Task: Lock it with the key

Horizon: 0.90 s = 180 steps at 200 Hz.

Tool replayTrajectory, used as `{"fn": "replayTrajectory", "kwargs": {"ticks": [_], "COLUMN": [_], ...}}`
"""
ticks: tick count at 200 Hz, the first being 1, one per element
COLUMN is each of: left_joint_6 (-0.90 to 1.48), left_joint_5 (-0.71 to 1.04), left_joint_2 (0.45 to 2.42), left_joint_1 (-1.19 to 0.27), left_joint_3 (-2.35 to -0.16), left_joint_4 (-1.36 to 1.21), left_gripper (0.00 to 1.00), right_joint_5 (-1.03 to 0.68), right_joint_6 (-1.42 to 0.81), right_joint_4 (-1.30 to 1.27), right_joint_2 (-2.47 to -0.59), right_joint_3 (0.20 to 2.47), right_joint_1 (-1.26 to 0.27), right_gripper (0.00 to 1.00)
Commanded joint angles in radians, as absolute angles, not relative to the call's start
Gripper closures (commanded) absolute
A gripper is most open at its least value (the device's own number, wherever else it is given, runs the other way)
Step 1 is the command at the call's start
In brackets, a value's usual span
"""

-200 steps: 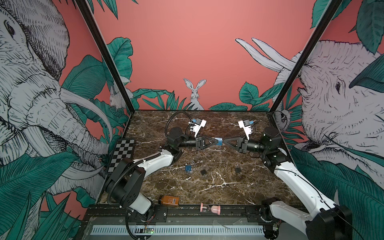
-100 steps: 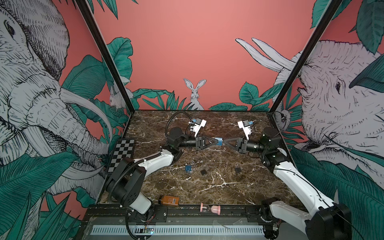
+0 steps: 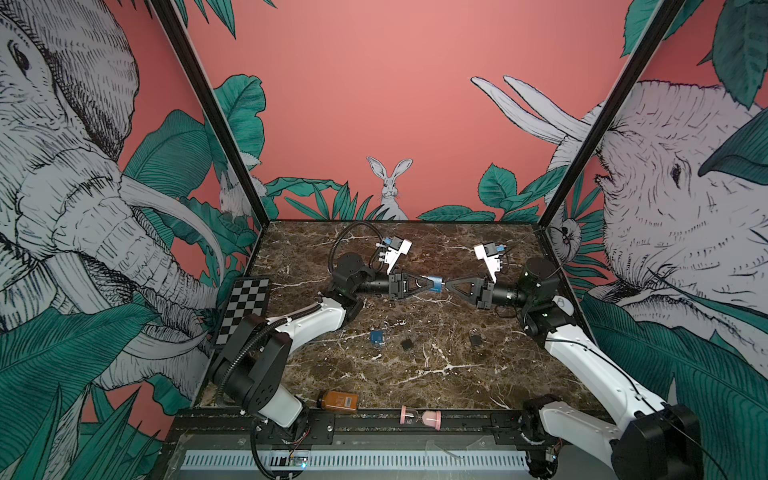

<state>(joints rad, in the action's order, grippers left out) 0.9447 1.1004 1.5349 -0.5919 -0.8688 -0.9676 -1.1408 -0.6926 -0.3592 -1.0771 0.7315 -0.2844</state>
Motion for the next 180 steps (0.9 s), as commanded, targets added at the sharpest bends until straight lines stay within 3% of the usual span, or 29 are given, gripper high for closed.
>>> {"fn": "replayTrajectory", "kwargs": {"ticks": [1,67,104,157,180], "left_joint_6": [0.892,0.78,0.503,0.453,0.384], "left_joint_5": [1.111,1.091,0.937,0.74,0.662], "left_joint_2": [1.465,1.429,1.404,1.431,1.451], "left_joint_1": [-0.564,-0.553,-0.554,-0.554,-0.554], "left_joint_3": [-0.879,-0.885,-0.94,-0.964,-1.029], "left_joint_4": [-0.939,-0.761,-0.31,-0.182,-0.001], "left_gripper": [1.0,1.0,1.0,1.0,1.0], "right_joint_5": [-1.164,-1.17,-1.112,-0.961,-0.801], "right_joint_6": [-0.706,-0.697,-0.66,-0.654,-0.592], "right_joint_4": [-0.429,-0.385,-0.268,-0.143,-0.002], "right_joint_2": [-1.069,-1.041,-1.008,-0.987,-0.953], "right_joint_3": [0.727,0.735,0.743,0.729,0.727], "right_joint_1": [-0.277,-0.225,-0.18,-0.166,-0.165], "right_gripper": [1.0,1.0,1.0,1.0,1.0]}}
